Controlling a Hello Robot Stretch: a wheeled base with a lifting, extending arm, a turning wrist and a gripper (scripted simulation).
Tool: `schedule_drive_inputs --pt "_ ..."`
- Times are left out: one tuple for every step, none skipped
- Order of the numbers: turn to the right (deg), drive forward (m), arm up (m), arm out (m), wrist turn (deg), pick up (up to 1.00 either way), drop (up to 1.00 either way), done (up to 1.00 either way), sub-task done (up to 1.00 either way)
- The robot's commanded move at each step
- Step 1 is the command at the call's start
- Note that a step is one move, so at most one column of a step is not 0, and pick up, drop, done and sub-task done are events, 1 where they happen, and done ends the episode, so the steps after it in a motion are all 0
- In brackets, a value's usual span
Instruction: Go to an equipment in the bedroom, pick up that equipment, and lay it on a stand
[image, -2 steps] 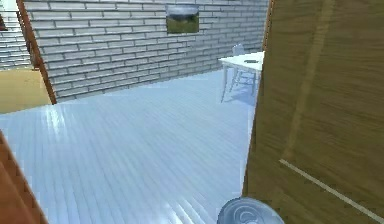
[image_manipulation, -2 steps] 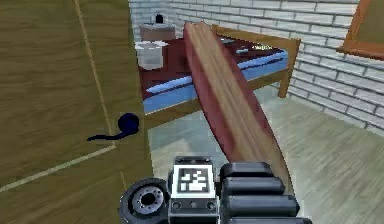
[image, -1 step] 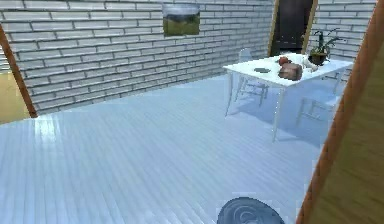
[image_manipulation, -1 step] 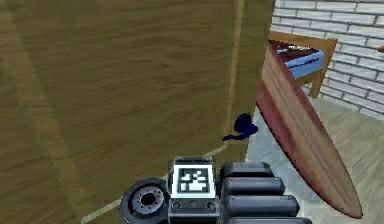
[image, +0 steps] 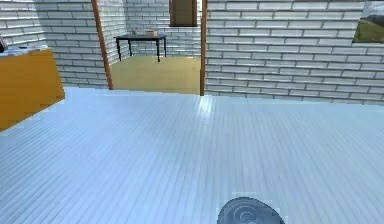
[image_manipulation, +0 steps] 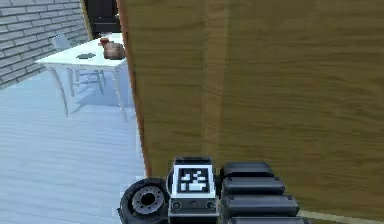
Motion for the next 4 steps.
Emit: schedule_drive_inputs --pt "-6.0 0.00 0.00 0.00 0.0 0.00 0.00 0.00 0.00" --pt "0.0 0.50 0.00 0.00 0.0 0.00 0.00 0.00 0.00" --pt "0.0 1.00 0.00 0.00 0.0 0.00 0.00 0.00 0.00" --pt "0.0 1.00 0.00 0.00 0.0 0.00 0.00 0.00 0.00"
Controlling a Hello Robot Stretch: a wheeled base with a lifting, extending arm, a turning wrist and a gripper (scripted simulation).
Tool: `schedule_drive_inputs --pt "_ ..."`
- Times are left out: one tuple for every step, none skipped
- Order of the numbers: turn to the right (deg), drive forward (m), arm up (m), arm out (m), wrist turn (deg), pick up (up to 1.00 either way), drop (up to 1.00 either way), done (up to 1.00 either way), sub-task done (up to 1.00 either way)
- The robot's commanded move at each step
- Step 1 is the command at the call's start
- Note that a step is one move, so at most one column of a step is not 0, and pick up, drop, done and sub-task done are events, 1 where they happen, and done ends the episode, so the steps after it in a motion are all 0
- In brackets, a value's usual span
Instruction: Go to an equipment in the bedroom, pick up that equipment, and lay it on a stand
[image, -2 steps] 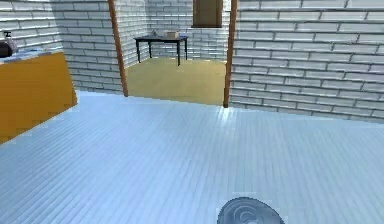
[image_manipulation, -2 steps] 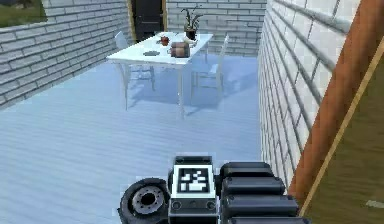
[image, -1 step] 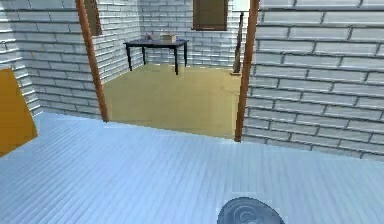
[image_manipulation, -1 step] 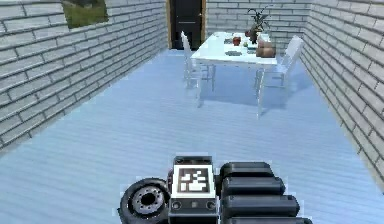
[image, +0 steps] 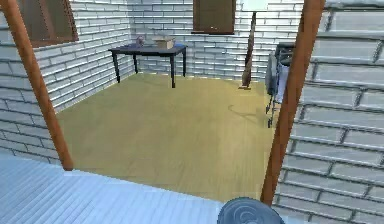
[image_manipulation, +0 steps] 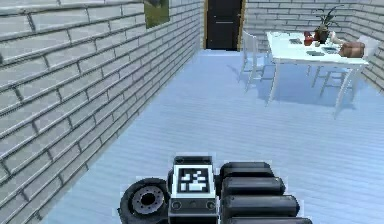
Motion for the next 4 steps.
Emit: schedule_drive_inputs --pt "3.0 0.00 0.00 0.00 0.0 0.00 0.00 0.00 0.00" --pt "0.0 1.00 0.00 0.00 0.0 0.00 0.00 0.00 0.00" --pt "15.0 0.00 0.00 0.00 0.0 0.00 0.00 0.00 0.00" --pt "0.0 0.05 0.00 0.00 0.0 0.00 0.00 0.00 0.00"
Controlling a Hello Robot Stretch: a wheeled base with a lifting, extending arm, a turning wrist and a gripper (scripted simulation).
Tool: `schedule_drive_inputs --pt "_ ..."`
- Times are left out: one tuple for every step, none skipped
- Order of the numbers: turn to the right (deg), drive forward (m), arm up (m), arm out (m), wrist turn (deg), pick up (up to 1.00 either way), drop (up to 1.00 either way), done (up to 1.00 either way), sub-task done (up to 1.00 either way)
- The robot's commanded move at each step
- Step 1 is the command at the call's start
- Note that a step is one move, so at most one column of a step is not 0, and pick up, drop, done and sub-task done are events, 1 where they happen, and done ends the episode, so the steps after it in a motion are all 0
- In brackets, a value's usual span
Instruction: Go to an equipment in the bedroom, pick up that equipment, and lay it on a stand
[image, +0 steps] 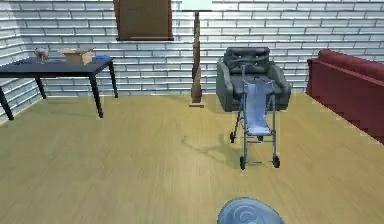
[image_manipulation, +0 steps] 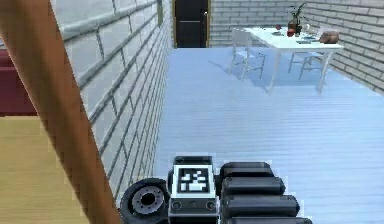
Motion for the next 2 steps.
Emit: schedule_drive_inputs --pt "0.0 0.40 0.00 0.00 0.0 0.00 0.00 0.00 0.00" --pt "33.0 0.00 0.00 0.00 0.0 0.00 0.00 0.00 0.00"
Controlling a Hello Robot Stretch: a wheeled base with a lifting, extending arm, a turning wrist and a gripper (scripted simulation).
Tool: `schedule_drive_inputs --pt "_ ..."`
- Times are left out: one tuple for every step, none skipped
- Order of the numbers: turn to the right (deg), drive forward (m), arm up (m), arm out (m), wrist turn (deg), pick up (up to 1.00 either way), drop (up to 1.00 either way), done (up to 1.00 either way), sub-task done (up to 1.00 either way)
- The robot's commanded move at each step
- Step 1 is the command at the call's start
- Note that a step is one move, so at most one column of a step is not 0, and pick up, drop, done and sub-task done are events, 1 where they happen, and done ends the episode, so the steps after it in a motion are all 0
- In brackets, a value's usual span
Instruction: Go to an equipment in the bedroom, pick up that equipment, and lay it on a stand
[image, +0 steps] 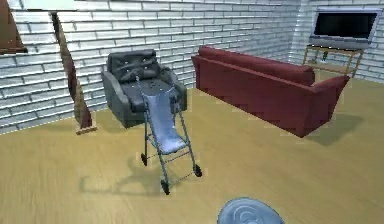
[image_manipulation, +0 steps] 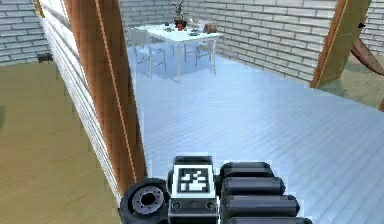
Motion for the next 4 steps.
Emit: schedule_drive_inputs --pt "3.0 0.00 0.00 0.00 0.0 0.00 0.00 0.00 0.00" --pt "-45.0 0.00 0.00 0.00 0.0 0.00 0.00 0.00 0.00" --pt "-45.0 0.00 0.00 0.00 0.0 0.00 0.00 0.00 0.00" --pt "-39.0 0.00 0.00 0.00 0.0 0.00 0.00 0.00 0.00"
